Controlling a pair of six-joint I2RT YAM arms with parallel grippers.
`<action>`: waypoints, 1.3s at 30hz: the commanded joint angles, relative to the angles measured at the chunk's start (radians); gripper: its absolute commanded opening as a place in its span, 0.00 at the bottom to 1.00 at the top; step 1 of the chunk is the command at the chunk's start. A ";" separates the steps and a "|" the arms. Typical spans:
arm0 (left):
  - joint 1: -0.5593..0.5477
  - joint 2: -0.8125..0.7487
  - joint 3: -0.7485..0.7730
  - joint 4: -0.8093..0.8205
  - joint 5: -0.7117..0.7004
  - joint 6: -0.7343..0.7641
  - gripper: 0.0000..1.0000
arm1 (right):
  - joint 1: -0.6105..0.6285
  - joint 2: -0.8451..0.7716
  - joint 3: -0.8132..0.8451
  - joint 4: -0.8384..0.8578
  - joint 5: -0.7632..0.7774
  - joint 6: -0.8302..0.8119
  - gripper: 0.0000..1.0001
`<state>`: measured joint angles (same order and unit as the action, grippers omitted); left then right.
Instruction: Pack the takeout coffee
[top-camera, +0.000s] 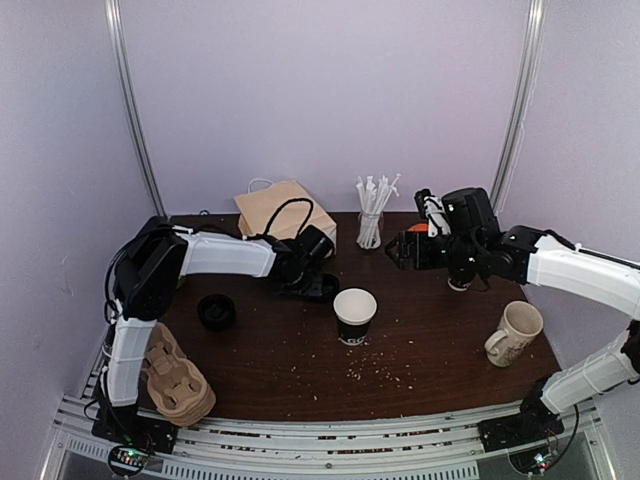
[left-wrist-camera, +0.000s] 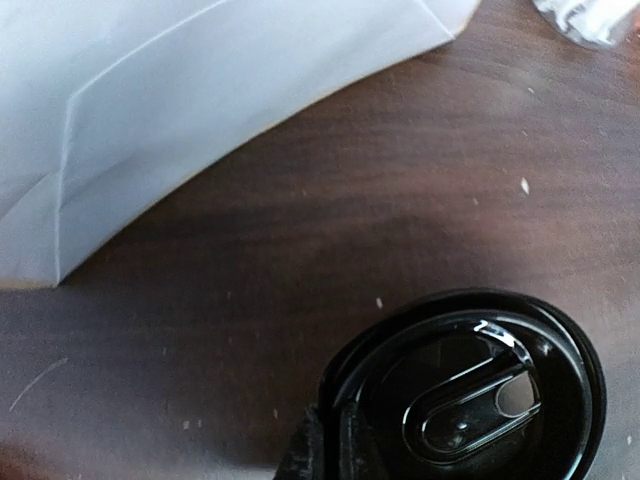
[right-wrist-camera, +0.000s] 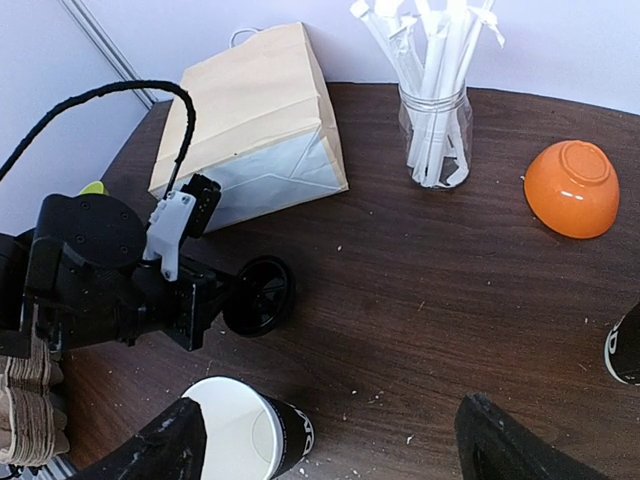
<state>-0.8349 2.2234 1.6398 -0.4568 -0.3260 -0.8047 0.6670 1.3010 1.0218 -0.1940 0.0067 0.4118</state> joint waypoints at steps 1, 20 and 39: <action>-0.016 -0.140 -0.046 0.008 -0.023 0.006 0.00 | -0.006 -0.039 0.025 -0.017 0.031 -0.024 0.89; -0.051 -0.594 -0.357 0.158 0.109 0.054 0.00 | 0.085 0.001 -0.060 0.332 -0.315 0.286 0.89; -0.113 -0.658 -0.357 0.169 0.029 0.088 0.00 | 0.107 0.231 -0.005 0.530 -0.424 0.625 0.85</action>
<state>-0.9363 1.5978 1.2823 -0.3378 -0.2695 -0.7425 0.7681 1.5116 0.9791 0.2771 -0.3874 0.9787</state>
